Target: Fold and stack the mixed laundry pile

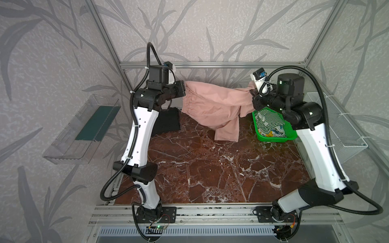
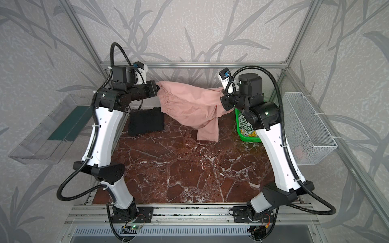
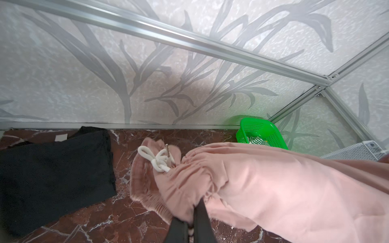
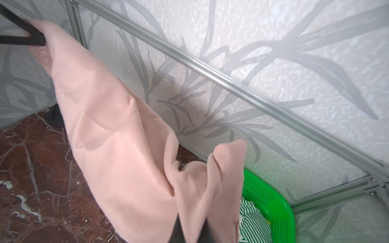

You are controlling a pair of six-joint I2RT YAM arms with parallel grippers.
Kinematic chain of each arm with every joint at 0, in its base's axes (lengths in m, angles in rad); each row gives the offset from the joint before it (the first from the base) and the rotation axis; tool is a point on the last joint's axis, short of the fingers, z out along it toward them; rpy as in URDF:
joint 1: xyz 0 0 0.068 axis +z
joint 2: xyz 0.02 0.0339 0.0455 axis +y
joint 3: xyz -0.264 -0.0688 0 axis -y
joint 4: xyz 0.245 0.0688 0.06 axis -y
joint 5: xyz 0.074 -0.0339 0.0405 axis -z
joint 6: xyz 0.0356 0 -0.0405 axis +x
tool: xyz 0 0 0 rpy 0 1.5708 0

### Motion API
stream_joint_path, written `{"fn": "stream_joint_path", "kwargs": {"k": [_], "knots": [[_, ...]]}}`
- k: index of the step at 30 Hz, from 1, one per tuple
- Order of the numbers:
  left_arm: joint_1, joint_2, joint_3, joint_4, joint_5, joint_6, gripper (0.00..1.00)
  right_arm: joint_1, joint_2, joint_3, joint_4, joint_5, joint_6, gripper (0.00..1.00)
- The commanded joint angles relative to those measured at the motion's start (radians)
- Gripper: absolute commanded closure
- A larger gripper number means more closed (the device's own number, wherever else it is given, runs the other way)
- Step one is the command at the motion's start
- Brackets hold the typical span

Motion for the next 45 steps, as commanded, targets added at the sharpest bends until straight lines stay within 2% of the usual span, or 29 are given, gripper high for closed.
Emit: {"fn": "stream_joint_path", "kwargs": {"k": [1, 3, 6, 8, 11, 12, 15, 19, 22, 26, 28, 31, 35, 38, 41, 43, 45], "knots": [[-0.001, -0.177, -0.260, 0.036, 0.021, 0.078, 1.00, 0.042, -0.124, -0.161, 0.026, 0.012, -0.066, 1.00], [0.004, -0.329, -0.569, 0.122, 0.012, 0.076, 1.00, 0.066, -0.209, -0.345, 0.045, -0.001, -0.047, 1.00], [0.013, -0.517, -0.933, 0.163, -0.029, 0.047, 1.00, 0.091, -0.276, -0.602, 0.039, -0.050, 0.039, 1.00], [0.019, -0.604, -1.118, 0.163, -0.060, 0.008, 1.00, 0.118, -0.275, -0.724, 0.009, -0.095, 0.127, 0.99], [0.020, -0.673, -1.355, 0.191, -0.045, -0.090, 1.00, 0.159, -0.237, -0.907, -0.010, -0.176, 0.271, 0.86], [0.021, -0.682, -1.431, 0.218, -0.028, -0.132, 1.00, 0.165, -0.218, -0.968, -0.001, -0.201, 0.329, 0.78], [0.020, -0.674, -1.571, 0.280, -0.019, -0.231, 1.00, 0.166, -0.162, -1.065, -0.003, -0.258, 0.435, 0.61], [0.021, -0.653, -1.624, 0.277, -0.074, -0.289, 1.00, 0.165, -0.156, -1.100, -0.009, -0.223, 0.482, 0.40], [0.021, -0.651, -1.617, 0.256, -0.116, -0.299, 1.00, 0.151, -0.187, -1.100, -0.008, -0.149, 0.518, 0.30], [0.021, -0.656, -1.598, 0.187, -0.199, -0.309, 1.00, 0.069, -0.209, -1.149, 0.010, -0.028, 0.594, 0.29], [0.022, -0.666, -1.593, 0.144, -0.244, -0.321, 1.00, 0.000, -0.209, -1.177, -0.001, -0.022, 0.636, 0.29], [0.021, -0.685, -1.612, 0.121, -0.245, -0.339, 1.00, -0.082, -0.212, -1.227, 0.008, -0.097, 0.660, 0.29], [0.022, -0.703, -1.679, 0.148, -0.164, -0.387, 1.00, -0.100, -0.205, -1.291, 0.113, -0.169, 0.679, 0.29], [0.021, -0.712, -1.718, 0.145, -0.140, -0.427, 1.00, -0.127, -0.169, -1.316, 0.215, -0.325, 0.706, 0.29], [0.021, -0.718, -1.740, 0.128, -0.162, -0.470, 1.00, -0.143, -0.090, -1.320, 0.262, -0.451, 0.709, 0.29], [0.022, -0.720, -1.754, 0.129, -0.172, -0.485, 1.00, -0.144, -0.035, -1.325, 0.273, -0.479, 0.709, 0.34], [0.022, -0.718, -1.769, 0.133, -0.178, -0.498, 1.00, -0.147, 0.006, -1.338, 0.272, -0.462, 0.705, 0.45]]}}
